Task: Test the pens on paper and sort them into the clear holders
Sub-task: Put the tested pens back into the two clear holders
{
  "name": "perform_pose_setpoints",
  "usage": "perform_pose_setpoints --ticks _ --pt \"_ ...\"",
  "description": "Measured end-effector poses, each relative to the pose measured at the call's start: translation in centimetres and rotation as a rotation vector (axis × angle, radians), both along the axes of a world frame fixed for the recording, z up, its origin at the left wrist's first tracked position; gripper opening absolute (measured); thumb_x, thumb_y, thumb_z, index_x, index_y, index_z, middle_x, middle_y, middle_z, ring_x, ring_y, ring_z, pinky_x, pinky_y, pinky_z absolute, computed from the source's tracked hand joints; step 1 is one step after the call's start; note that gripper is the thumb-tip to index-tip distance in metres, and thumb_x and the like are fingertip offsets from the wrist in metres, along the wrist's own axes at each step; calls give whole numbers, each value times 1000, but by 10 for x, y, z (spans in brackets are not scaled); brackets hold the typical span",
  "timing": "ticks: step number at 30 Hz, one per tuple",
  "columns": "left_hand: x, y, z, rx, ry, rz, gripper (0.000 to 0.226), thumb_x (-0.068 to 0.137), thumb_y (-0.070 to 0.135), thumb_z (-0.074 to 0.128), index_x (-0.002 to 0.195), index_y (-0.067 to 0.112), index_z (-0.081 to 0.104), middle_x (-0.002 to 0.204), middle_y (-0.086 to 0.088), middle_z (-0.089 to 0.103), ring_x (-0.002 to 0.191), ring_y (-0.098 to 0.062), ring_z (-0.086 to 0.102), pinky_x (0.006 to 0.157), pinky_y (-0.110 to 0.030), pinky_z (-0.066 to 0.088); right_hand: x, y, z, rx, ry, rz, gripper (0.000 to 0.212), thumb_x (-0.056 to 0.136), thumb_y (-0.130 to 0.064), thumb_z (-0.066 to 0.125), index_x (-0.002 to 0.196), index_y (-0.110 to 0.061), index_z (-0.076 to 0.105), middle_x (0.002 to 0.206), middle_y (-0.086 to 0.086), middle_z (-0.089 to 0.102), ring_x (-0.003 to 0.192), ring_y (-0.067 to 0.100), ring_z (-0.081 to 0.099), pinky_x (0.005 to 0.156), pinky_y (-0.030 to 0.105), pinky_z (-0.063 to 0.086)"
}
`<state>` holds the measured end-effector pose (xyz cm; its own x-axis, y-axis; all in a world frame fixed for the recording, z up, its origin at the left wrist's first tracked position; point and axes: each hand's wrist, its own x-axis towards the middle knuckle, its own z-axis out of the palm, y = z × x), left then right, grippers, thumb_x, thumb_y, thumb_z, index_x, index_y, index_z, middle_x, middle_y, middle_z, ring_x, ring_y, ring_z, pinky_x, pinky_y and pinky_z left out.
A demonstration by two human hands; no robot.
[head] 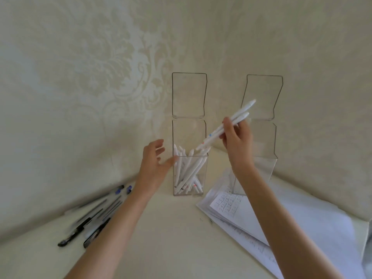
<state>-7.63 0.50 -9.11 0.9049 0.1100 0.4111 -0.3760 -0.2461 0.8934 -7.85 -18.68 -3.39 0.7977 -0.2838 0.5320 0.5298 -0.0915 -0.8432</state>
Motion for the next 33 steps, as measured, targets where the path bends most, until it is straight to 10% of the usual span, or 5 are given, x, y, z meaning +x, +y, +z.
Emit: perform_pose_setpoints --ticks 5,17,21,26,33 --pt "1 -8 -36 109 225 -174 101 67 38 81 144 35 16 142 15 27 127 -8 35 101 -31 37 24 18 14 -420 197 -100 29 90 -40 59 93 -11 58 74 3 64 61 13 57 57 28 44" --pt "-16 9 -38 215 173 -124 69 83 30 66 141 18 30 138 6 40 120 -9 42 97 -27 36 -30 28 -26 -317 11 -255 4 94 -19 51 98 -19 53 74 -13 54 58 3 46 56 25 41" --pt "-42 63 -37 346 116 -9 31 86 19 64 116 17 56 116 4 55 105 -8 52 81 -12 35 -61 59 -70 -675 44 -87 6 93 -16 51 87 -18 53 64 -10 52 53 9 43 54 30 36" --pt "-62 138 -56 386 174 183 19 87 13 62 106 10 63 102 -2 63 97 -17 59 85 -20 39 -67 110 -114 -915 456 139 16 95 -33 49 90 -20 55 80 -4 57 78 18 53 64 31 40" --pt "-68 176 -84 735 112 175 32 92 29 54 121 18 60 120 -2 60 112 -22 54 95 -36 41 -84 162 -136 -1272 145 434 56 94 -55 25 146 -33 31 157 -3 19 144 18 13 116 34 10"
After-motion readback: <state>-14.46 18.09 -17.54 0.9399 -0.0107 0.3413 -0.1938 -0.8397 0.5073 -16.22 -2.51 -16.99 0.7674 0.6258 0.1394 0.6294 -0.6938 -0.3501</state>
